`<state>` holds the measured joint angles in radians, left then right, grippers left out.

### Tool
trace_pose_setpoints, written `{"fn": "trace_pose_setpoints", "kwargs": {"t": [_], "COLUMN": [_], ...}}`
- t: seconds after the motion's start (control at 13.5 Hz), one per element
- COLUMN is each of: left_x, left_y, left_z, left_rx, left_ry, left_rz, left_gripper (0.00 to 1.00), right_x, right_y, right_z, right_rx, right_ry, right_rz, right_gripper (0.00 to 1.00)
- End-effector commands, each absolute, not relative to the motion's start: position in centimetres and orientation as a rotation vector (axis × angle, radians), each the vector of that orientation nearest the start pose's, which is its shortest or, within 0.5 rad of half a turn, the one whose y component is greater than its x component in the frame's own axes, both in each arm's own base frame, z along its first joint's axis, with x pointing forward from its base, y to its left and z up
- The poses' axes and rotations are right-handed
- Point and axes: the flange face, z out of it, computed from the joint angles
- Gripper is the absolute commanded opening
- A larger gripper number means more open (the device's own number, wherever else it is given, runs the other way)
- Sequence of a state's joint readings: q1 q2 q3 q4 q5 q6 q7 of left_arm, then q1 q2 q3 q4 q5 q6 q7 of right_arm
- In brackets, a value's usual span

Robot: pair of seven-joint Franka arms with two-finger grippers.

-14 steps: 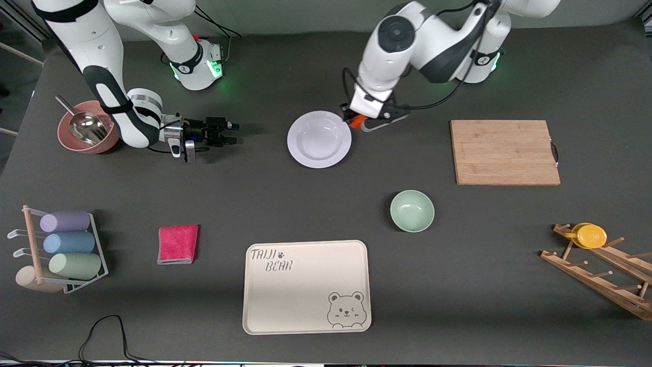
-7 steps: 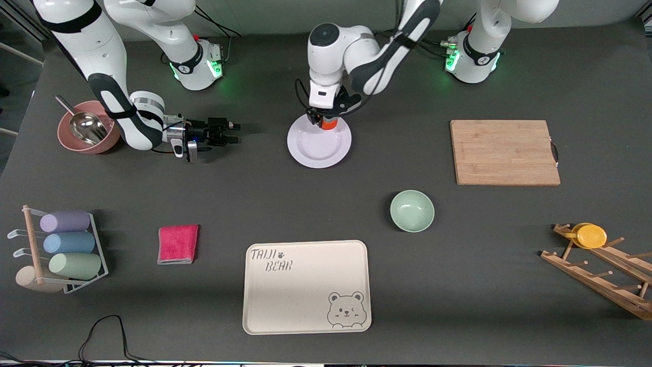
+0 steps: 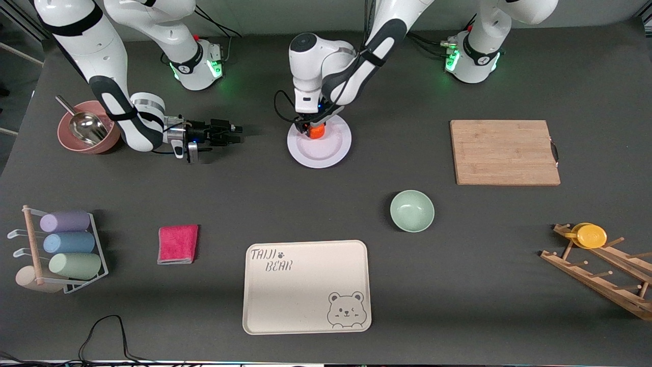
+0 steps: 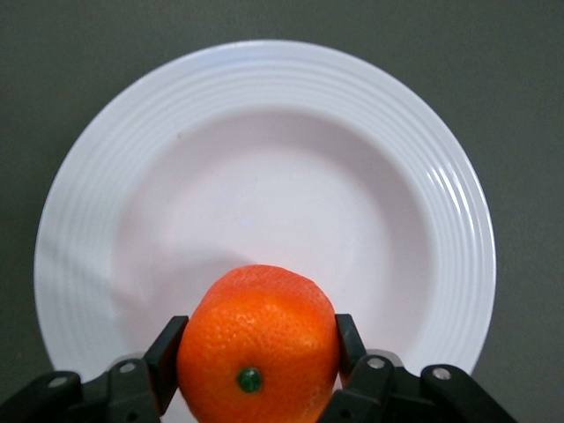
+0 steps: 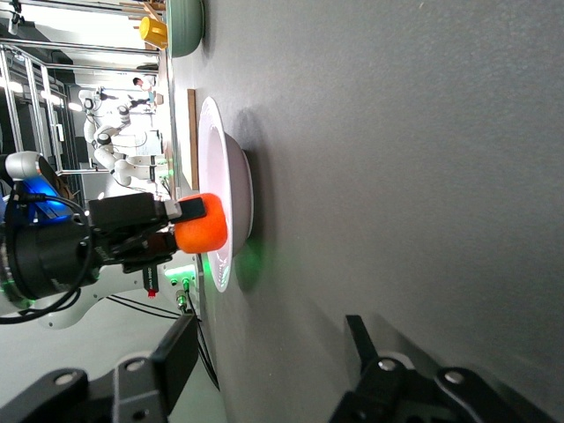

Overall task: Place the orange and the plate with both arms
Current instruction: 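Lower the orange onto the white plate and open the left gripper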

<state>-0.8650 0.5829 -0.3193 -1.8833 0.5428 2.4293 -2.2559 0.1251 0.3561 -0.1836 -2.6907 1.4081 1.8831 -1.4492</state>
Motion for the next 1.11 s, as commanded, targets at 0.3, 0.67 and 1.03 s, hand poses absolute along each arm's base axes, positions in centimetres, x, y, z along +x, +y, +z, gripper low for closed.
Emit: {"fn": "trace_pose_setpoints", "kwargs": {"t": [0.3, 0.67, 1.03], "left_x": [26.3, 31.5, 38.2], "left_y": [-58.3, -56.1, -49.6], "left_z": [21.8, 29.2, 38.7], "left_rx": [-2.945, -2.937, -2.929], "left_ry": [-0.959, -1.071, -0.917], "left_rz": [-0.581, -0.662, -0.501], "left_gripper": [1.0, 1.0, 1.0], "right_x": [31.2, 31.2, 30.9], "right_y": [4.6, 4.5, 4.5], "right_z": [10.2, 9.7, 8.9], "right_rx": [-1.953, -1.955, -1.957], "right_ry": [-0.054, -0.061, -0.07], "right_rz": [0.055, 0.058, 0.066], "right_gripper": [0.43, 0.43, 0.43]}}
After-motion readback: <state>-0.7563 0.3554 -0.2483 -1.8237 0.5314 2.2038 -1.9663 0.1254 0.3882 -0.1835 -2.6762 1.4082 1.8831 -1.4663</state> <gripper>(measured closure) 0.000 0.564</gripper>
